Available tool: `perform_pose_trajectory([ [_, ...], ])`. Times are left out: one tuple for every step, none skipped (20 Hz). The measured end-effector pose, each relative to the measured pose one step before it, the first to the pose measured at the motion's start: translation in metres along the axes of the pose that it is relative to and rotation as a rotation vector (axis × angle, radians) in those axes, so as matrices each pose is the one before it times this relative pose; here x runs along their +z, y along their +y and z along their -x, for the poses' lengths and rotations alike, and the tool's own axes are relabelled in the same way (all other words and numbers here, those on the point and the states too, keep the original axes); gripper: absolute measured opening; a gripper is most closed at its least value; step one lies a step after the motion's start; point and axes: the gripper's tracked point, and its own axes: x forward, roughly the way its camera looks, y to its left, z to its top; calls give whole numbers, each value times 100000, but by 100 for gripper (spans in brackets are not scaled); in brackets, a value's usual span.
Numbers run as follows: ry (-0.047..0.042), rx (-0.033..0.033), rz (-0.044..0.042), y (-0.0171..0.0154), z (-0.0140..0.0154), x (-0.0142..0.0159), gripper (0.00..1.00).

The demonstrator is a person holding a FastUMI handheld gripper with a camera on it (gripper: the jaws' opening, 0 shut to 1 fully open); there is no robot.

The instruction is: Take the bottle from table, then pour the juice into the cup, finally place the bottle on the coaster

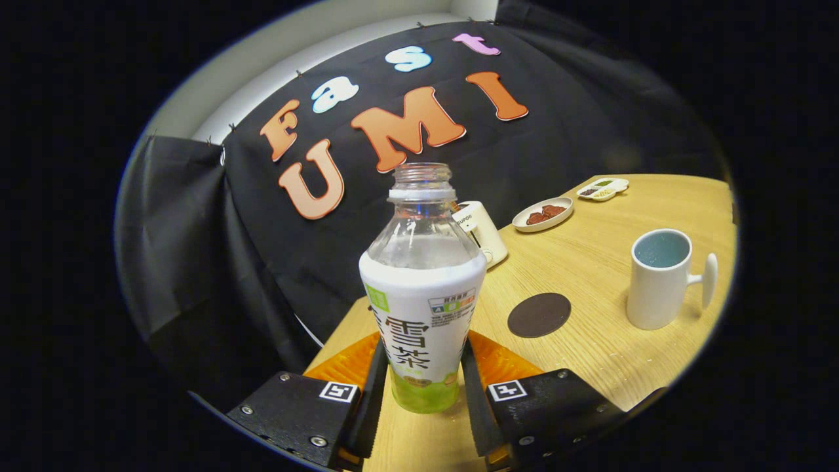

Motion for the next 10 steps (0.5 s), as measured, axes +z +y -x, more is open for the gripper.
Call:
perform_pose_trajectory([
  [-164, 1178, -3960, -120, -25, 270, 58],
  [153, 1100, -4363, -47, 78, 264, 58],
  [-133, 1168, -4569, -142, 1, 369, 58],
  [19, 929, -5070, -132, 195, 166, 58],
  [-183, 1114, -4262, -98, 336, 473, 58],
  [-497, 1037, -3424, -75, 177, 528, 58],
  [-576, 540, -4045, -257, 81, 614, 58],
  [-821, 504, -3567, -148, 110, 566, 58],
  [-625, 424, -4225, -120, -108, 416, 58],
  [-687, 688, -4201, -42, 95, 381, 58],
])
